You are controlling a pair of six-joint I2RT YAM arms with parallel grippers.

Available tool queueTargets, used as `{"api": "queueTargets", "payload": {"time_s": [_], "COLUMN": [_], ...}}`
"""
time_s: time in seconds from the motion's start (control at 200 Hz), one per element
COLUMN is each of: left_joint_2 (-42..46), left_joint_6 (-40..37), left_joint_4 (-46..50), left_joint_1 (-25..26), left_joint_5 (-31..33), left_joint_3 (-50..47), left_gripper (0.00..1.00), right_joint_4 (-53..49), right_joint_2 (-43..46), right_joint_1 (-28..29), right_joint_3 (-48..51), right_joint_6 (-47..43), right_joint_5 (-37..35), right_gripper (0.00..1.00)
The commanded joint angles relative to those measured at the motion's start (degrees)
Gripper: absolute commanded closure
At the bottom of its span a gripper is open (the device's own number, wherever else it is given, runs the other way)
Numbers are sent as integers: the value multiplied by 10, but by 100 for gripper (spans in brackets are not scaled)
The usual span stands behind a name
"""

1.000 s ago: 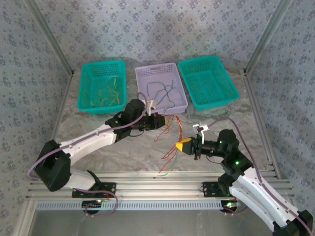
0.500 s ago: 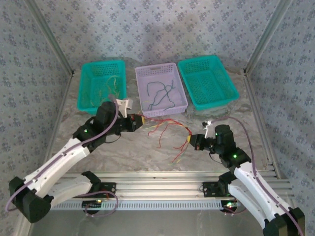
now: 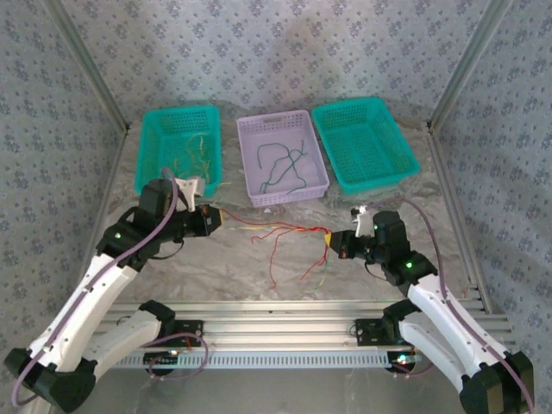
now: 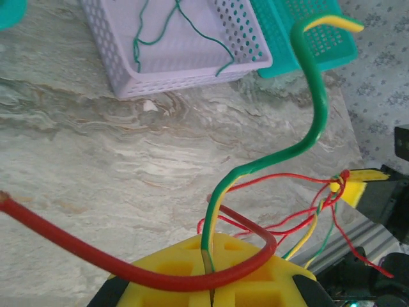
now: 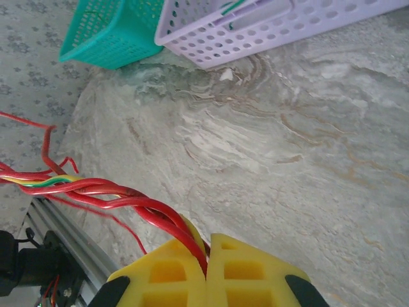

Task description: Untangle the cables

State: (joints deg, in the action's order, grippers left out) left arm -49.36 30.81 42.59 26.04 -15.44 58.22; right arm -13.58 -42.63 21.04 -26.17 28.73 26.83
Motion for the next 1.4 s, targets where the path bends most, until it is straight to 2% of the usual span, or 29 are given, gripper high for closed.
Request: {"api": "queueTargets", "payload": {"time_s": [0.0, 0.065, 0.15, 0.235, 0.365, 0.485, 0.57, 0.64, 0.73, 0.794, 0.869, 1.014, 1.129, 1.264, 1.394], "left_joint_2": [44, 49, 49, 44, 47, 46, 46, 44, 39, 37, 37, 39, 35, 19, 15], "left_joint_6": [-60, -67, -66, -60, -41, -11, 15, 37, 58, 71, 80, 80, 91, 109, 118], "left_joint_4": [111, 113, 114, 110, 91, 63, 41, 17, -4, -18, -32, -31, -49, -75, -87], "left_joint_1": [-61, -77, -86, -87, -87, -87, -87, -86, -85, -82, -77, -62, -47, -19, -3], "left_joint_5": [136, 136, 134, 123, 109, 74, 49, 26, 9, 1, -7, 10, 23, 43, 54], "left_joint_3": [61, 66, 67, 61, 48, 33, 19, 6, -7, -17, -28, -31, -34, -39, -43], "left_gripper": [100, 100, 100, 100, 100, 100, 100, 100, 100, 100, 100, 100, 100, 100, 100], "right_joint_4": [-124, -123, -112, -99, -85, -26, 71, 132, 167, 214, 257, 274, 320, 429, 452], "right_joint_2": [-17, -24, -29, -29, -20, 4, 8, -6, -39, -71, -99, -159, -237, -316, -369], "right_joint_1": [-39, -42, -44, -45, -45, -36, 8, 89, 178, 210, 228, 249, 282, 325, 360], "right_joint_3": [10, 9, 9, 9, 5, 13, 27, 20, -6, -17, -21, -54, -85, -95, -112], "right_joint_6": [5, 3, 3, 0, -2, 4, 21, 23, -5, -5, -3, -22, 12, 66, 89], "right_joint_5": [-190, -190, -191, -192, -176, -92, -10, -24, -63, -53, -56, -48, -38, -55, -90], "right_gripper": [100, 100, 88, 84, 63, 54, 51, 46, 44, 44, 43, 46, 47, 43, 41]}}
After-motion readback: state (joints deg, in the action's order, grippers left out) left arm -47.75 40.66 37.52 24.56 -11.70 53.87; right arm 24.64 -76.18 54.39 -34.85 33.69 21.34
